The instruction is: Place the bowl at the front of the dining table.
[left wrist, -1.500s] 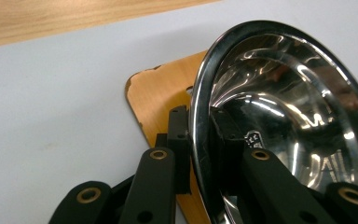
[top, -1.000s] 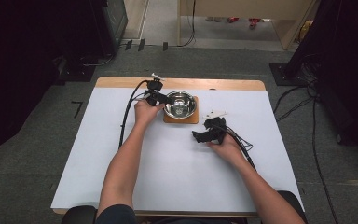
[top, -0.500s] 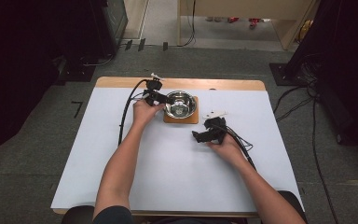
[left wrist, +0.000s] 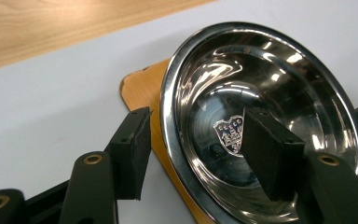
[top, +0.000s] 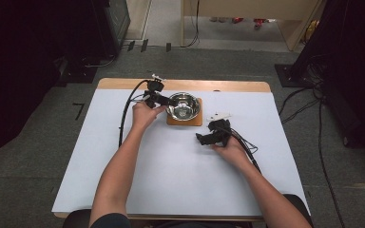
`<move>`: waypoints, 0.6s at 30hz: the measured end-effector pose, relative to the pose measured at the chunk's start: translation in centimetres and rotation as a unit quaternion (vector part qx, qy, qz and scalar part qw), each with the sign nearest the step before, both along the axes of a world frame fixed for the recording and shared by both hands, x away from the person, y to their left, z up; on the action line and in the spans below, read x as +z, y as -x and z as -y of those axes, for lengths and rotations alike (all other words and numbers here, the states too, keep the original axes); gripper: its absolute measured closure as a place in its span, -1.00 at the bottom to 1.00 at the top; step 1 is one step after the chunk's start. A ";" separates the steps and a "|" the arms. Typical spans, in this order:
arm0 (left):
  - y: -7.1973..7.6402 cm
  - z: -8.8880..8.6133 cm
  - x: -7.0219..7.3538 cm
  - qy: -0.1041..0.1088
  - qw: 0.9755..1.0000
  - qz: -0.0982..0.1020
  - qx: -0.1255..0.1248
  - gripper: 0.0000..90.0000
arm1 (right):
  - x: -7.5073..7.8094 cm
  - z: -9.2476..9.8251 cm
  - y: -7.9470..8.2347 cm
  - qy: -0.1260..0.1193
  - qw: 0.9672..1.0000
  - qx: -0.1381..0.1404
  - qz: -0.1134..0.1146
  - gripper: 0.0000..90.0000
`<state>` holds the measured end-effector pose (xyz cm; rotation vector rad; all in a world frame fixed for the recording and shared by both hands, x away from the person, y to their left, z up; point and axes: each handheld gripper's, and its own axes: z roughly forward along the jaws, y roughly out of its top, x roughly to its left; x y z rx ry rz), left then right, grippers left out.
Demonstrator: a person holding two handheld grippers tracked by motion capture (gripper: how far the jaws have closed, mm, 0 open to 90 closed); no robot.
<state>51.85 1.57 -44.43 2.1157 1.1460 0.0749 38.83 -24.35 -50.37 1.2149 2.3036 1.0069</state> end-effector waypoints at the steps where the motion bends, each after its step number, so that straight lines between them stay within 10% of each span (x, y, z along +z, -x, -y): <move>1: 0.1 -0.2 0.0 0.003 1.000 0.001 0.004 -0.04 | 0.0 0.0 0.0 0.000 1.000 0.000 0.000 -0.84; 18: 1.8 -1.8 0.2 0.001 1.000 0.014 0.007 -0.10 | 0.0 0.0 0.0 0.000 1.000 0.000 0.000 -0.84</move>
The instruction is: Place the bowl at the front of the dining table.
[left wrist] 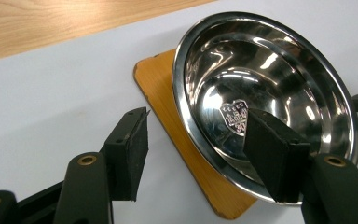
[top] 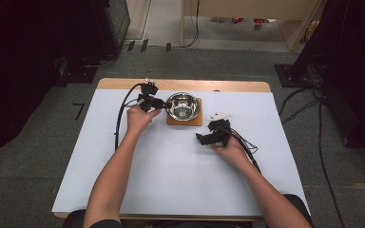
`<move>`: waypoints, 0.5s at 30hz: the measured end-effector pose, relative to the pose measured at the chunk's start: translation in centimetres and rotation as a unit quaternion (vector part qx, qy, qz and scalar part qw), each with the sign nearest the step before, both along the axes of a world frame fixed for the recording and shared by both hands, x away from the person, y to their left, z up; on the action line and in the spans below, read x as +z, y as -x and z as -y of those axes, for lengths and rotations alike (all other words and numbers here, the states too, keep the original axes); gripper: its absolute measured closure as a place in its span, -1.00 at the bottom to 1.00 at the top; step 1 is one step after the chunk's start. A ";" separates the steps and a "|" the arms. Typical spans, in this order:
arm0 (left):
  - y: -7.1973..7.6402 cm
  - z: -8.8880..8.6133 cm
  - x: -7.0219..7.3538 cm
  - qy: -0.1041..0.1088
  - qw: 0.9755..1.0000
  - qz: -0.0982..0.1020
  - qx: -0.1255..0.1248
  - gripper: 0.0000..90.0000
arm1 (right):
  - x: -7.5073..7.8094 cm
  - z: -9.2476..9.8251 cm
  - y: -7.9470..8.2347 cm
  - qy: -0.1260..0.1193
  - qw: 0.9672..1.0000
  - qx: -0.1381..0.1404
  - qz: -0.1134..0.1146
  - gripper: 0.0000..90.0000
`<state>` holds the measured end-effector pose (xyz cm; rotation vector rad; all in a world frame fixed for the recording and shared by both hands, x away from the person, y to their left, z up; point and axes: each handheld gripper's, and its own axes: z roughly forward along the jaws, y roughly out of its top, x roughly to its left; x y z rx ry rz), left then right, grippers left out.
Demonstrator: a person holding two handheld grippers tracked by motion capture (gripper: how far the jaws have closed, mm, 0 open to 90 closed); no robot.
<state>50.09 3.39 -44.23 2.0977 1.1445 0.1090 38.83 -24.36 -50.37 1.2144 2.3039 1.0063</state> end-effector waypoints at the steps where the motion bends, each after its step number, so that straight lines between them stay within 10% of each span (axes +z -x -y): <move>1: 0.2 -0.1 0.1 0.004 1.000 0.005 0.002 -0.10 | 0.0 0.0 0.0 0.000 1.000 0.000 0.000 -0.84; 15: 1.7 -1.0 0.0 -0.007 1.000 0.017 0.006 -0.12 | 0.0 0.0 0.0 -0.001 1.000 -0.001 0.000 -0.84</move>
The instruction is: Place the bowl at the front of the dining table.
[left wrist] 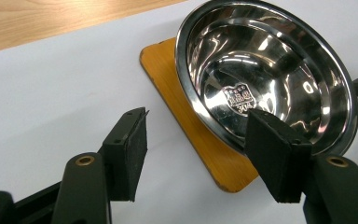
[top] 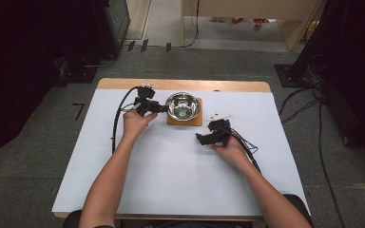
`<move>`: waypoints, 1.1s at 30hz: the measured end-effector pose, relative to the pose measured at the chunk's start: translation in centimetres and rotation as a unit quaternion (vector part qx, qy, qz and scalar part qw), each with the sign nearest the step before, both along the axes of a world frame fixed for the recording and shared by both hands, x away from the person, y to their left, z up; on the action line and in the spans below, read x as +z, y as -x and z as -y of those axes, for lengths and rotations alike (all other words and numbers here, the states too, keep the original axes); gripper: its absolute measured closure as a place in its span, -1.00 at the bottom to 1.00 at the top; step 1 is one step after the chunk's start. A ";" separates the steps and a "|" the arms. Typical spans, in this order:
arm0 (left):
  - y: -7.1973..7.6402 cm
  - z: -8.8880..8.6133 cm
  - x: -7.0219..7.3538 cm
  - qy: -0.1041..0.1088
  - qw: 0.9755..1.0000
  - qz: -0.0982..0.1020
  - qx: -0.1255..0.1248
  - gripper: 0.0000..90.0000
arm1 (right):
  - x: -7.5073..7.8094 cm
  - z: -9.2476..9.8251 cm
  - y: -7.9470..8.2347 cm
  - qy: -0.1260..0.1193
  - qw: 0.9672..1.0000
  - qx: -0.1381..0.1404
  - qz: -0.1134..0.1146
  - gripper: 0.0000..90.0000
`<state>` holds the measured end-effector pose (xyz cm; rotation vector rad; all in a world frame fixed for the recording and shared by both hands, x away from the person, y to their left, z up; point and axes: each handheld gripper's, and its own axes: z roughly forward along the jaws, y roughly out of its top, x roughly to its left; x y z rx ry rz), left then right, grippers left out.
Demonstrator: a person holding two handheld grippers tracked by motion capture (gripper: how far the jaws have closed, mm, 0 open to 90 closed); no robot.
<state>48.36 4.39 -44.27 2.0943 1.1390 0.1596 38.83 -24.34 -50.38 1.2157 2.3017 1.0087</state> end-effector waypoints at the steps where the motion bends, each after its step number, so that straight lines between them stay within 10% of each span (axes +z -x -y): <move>1: 0.0 0.0 0.0 0.000 1.000 0.000 0.000 -0.12 | 0.0 0.0 0.0 0.000 1.000 0.000 0.000 -0.84; 33: 4.5 -1.3 -1.5 0.006 1.000 0.008 -0.010 -0.12 | 0.0 0.0 0.0 0.002 1.000 0.001 0.000 -0.84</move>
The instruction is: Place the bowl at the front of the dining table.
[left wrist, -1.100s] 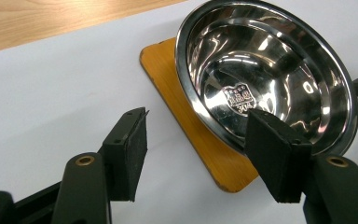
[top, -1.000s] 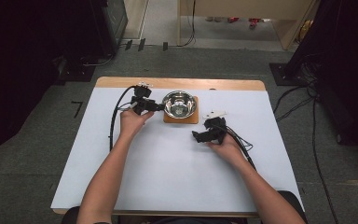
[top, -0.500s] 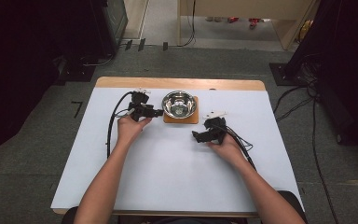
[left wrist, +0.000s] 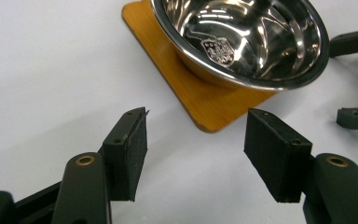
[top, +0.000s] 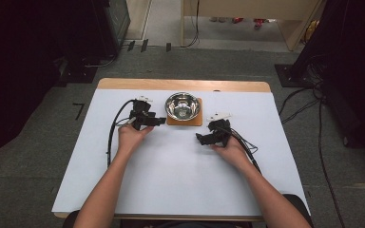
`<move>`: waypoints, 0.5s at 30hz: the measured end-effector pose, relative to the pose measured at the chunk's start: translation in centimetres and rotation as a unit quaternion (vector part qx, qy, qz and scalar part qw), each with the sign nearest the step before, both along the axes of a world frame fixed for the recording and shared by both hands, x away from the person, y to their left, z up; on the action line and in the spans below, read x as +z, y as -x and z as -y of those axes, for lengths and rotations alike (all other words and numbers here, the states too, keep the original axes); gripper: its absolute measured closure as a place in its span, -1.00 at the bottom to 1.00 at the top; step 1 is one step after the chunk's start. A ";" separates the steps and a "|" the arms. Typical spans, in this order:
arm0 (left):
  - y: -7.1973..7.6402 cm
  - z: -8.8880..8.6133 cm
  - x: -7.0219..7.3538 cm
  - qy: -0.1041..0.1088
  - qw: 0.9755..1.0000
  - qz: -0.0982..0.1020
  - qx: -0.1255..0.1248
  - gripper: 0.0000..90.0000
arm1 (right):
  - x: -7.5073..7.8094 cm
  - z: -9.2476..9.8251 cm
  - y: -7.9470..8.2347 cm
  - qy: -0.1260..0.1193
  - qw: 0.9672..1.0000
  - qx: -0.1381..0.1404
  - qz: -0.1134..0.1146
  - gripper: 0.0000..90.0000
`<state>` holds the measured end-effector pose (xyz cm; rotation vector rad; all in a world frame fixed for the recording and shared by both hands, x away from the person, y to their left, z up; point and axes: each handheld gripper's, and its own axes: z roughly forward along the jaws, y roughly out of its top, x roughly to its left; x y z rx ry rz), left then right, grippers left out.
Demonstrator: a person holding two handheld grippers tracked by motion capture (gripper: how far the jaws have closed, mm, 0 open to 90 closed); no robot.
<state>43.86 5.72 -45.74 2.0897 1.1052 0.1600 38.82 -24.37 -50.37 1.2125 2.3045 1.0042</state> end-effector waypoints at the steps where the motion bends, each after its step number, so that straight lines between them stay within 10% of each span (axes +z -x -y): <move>1: 0.3 0.0 -0.2 0.000 1.000 0.002 -0.001 -0.12 | 0.0 0.0 0.0 0.000 1.000 0.001 0.001 -0.84; 15: 2.4 0.1 -1.8 -0.016 1.000 0.008 -0.010 -0.13 | 0.0 0.0 0.0 0.000 1.000 -0.001 0.000 -0.84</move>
